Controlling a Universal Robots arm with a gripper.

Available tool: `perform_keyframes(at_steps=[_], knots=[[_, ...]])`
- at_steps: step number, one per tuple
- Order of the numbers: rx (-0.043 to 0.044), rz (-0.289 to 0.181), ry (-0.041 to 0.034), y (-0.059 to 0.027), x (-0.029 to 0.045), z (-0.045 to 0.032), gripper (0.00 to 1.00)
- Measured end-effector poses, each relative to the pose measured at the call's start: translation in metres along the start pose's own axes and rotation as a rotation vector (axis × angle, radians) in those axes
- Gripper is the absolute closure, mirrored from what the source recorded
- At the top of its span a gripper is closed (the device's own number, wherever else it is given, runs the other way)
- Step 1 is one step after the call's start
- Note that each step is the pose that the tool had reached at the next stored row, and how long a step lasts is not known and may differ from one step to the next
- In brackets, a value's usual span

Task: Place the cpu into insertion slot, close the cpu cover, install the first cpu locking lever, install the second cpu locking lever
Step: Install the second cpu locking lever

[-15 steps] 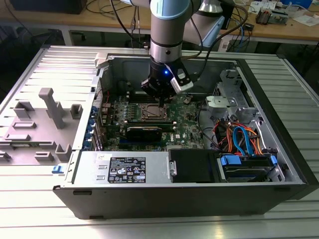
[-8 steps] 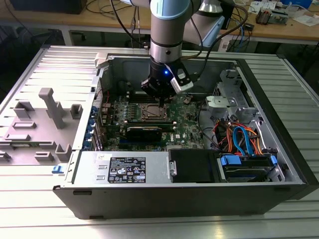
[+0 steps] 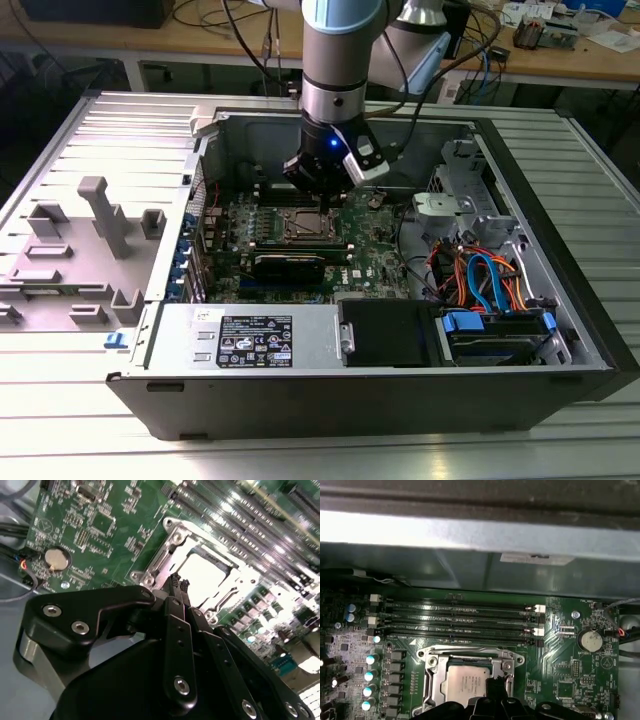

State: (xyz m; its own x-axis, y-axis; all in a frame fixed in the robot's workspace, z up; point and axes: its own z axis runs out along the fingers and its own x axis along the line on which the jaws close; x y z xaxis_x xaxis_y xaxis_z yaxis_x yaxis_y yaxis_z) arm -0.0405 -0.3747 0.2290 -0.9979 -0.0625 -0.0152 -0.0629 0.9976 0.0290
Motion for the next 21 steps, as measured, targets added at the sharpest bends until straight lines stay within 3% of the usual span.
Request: perform_keyframes(at_steps=[4,11,21], knots=[[-0.0005,0.000,0.0100,-0.0135,0.0005,-0.0004,0.89],[-0.0007,0.000,0.0143,-0.0319,0.0016,-0.0015,0.89],[-0.0007,0.000,0.0147,-0.0352,0.0018,-0.0023,0.89]])
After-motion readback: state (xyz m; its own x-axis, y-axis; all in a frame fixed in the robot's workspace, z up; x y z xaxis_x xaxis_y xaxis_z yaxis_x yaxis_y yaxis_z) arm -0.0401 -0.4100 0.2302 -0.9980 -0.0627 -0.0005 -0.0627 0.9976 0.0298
